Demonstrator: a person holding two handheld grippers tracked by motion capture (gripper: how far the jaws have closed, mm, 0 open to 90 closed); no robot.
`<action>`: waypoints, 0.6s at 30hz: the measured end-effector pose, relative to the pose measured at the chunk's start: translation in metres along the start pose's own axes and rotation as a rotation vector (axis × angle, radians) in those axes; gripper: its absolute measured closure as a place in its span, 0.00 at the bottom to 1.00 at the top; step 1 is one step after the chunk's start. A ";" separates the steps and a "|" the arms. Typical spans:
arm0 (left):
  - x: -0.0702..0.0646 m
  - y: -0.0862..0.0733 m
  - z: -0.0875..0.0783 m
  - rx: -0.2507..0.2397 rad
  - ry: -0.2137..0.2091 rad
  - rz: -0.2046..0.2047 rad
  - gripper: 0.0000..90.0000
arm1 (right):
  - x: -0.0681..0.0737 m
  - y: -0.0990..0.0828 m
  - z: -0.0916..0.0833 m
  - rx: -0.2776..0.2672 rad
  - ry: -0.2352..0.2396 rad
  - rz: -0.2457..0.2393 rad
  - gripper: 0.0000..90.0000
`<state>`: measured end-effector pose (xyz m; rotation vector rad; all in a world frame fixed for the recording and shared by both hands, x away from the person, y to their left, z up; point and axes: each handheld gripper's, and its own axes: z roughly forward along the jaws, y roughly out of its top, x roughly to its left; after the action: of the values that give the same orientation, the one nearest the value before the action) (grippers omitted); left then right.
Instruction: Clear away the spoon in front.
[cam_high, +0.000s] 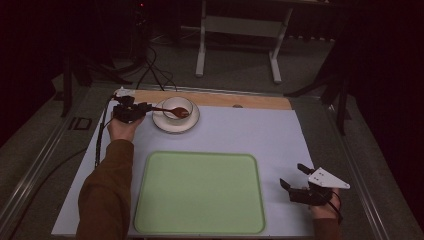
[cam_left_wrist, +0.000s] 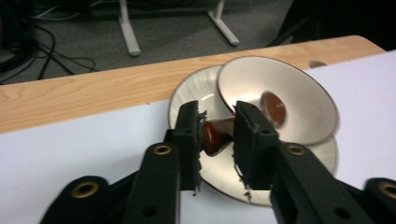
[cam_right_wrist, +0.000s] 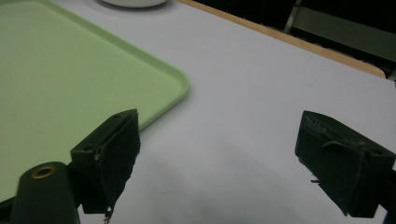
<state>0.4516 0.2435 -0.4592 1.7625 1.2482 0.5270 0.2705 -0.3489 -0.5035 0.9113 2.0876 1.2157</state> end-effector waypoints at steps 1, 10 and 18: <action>-0.002 -0.001 -0.002 0.004 -0.004 0.010 0.84 | 0.000 0.000 0.000 0.002 0.001 0.000 0.15; -0.024 -0.007 -0.014 0.029 0.005 0.116 0.92 | 0.000 0.000 0.000 0.000 -0.001 0.001 0.15; -0.031 -0.007 -0.024 -0.016 0.034 0.122 0.93 | 0.000 0.000 0.000 -0.001 -0.001 0.000 0.15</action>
<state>0.4175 0.2257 -0.4481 1.8313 1.1613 0.6380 0.2701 -0.3487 -0.5031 0.9118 2.0858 1.2160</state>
